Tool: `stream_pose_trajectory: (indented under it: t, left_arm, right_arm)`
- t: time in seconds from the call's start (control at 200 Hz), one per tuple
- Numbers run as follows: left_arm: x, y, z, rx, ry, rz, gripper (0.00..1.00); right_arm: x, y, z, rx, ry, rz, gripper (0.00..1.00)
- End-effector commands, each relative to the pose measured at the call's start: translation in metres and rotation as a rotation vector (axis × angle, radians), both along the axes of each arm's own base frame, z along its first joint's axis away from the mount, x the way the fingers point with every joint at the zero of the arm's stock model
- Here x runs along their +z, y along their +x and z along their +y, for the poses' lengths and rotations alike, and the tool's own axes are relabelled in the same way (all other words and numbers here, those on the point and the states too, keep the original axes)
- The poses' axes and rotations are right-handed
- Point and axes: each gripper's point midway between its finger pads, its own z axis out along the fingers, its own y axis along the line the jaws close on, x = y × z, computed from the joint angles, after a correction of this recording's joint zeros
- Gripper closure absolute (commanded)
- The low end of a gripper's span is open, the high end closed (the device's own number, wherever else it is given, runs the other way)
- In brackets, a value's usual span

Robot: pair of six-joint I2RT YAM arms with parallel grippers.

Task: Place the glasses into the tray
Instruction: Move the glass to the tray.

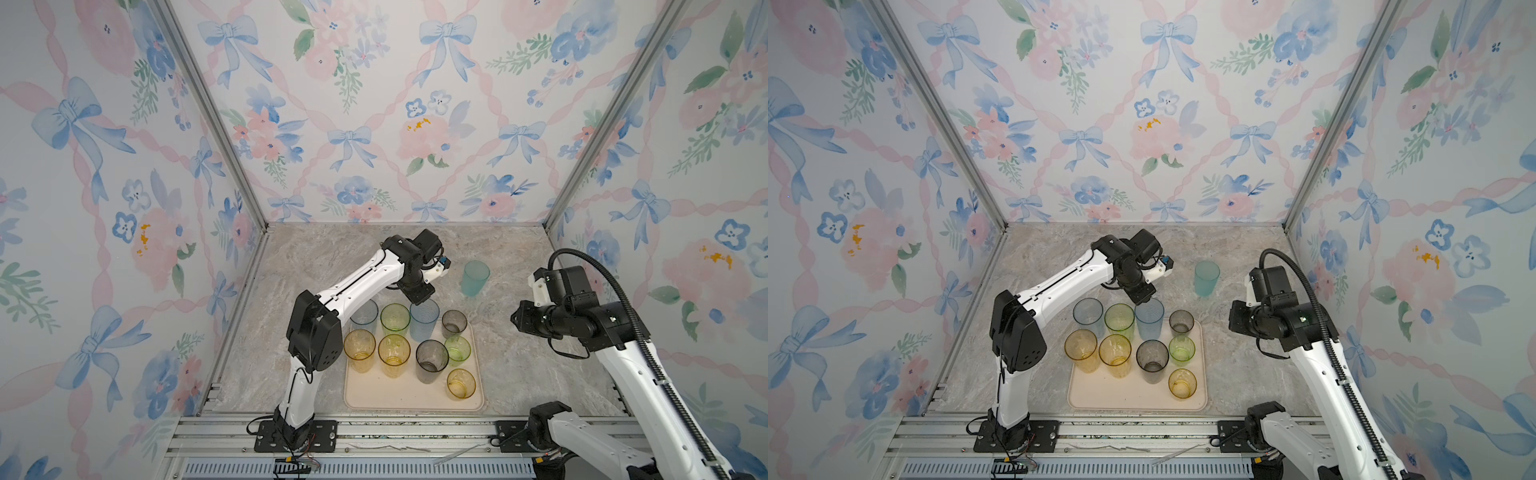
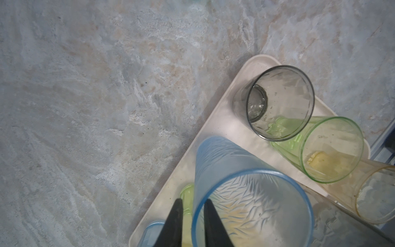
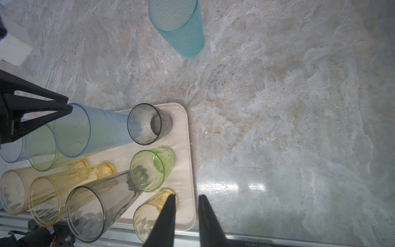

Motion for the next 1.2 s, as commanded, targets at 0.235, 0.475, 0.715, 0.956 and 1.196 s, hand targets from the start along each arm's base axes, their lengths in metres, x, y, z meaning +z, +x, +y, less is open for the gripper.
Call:
stream_pose_trajectory:
  t: [0.235,0.475,0.715,0.956,1.196]
  left_arm:
    - [0.000,0.005,0.002,-0.002,0.016,-0.015,0.76]
    - [0.006,0.004,0.000,-0.004,0.000,-0.018,0.73]
    - [0.014,0.002,-0.001,-0.002,-0.021,-0.022,0.71]
    - [0.021,0.001,-0.002,-0.002,-0.043,-0.030,0.71]
    - [0.028,-0.001,-0.006,-0.011,-0.075,-0.022,0.69]
  right_arm:
    - [-0.006,-0.002,-0.001,-0.011,0.012,0.023,0.76]
    - [-0.006,-0.002,0.005,0.009,0.034,0.029,0.73]
    - [-0.008,0.000,0.012,0.036,0.051,0.037,0.71]
    - [-0.009,0.001,0.020,0.074,0.048,0.046,0.68]
    - [-0.010,0.003,0.021,0.082,0.042,0.048,0.64]
